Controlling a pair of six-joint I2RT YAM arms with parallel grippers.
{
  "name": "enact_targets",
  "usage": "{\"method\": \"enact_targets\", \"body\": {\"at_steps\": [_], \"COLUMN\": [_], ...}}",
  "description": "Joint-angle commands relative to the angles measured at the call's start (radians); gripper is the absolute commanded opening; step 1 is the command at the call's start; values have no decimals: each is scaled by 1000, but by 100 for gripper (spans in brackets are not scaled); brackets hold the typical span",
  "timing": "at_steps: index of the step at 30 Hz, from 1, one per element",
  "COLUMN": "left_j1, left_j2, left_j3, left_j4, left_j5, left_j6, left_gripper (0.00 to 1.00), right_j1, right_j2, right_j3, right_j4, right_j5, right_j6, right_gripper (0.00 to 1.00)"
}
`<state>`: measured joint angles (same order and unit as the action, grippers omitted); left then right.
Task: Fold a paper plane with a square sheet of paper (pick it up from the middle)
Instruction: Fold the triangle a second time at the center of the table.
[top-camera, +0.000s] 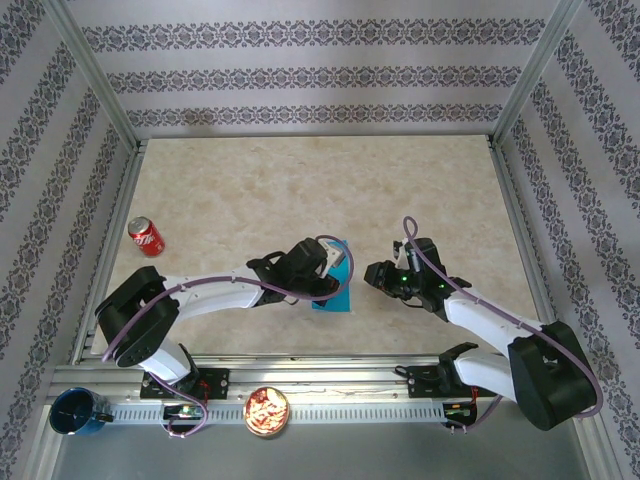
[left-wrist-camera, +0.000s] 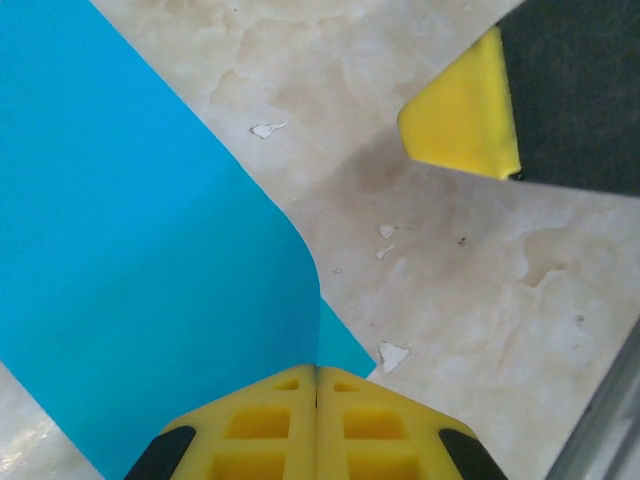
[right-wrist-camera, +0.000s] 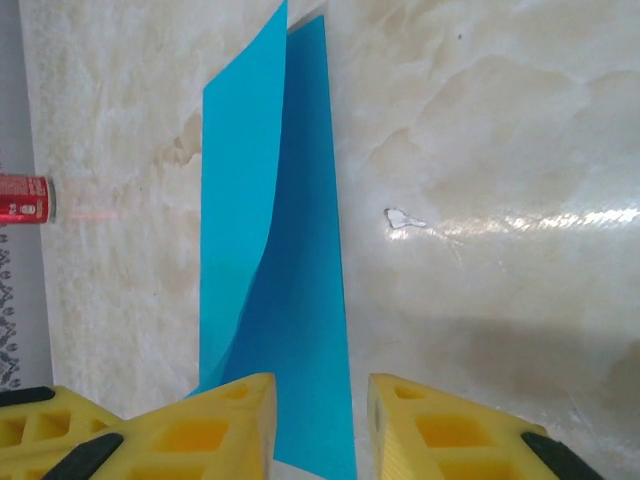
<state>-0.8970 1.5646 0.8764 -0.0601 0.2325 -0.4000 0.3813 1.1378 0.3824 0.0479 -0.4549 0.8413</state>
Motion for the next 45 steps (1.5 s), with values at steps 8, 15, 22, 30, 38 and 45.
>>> {"method": "enact_targets", "body": {"at_steps": [8, 15, 22, 30, 38, 45], "left_j1": [18, 21, 22, 56, 100, 102], "left_j2": [18, 26, 32, 62, 109, 135], "left_j3": [-18, -24, -25, -39, -76, -100], "left_j4": [55, 56, 56, 77, 171, 201], "left_j5": [85, 80, 84, 123, 157, 145], "left_j6": [-59, -60, -60, -78, -112, -119], "left_gripper": [0, 0, 0, 0, 0, 0], "right_j1": [118, 181, 190, 191, 186, 186], "right_j2": [78, 178, 272, 354, 353, 348], "right_j3": [-11, 9, 46, 129, 170, 197], "right_j4": [46, 90, 35, -241, -300, -273], "right_j5": [-75, -82, -81, 60, 78, 40], "right_j6": [-2, 21, -25, -165, -214, -195], "right_gripper": [11, 0, 0, 0, 0, 1]}}
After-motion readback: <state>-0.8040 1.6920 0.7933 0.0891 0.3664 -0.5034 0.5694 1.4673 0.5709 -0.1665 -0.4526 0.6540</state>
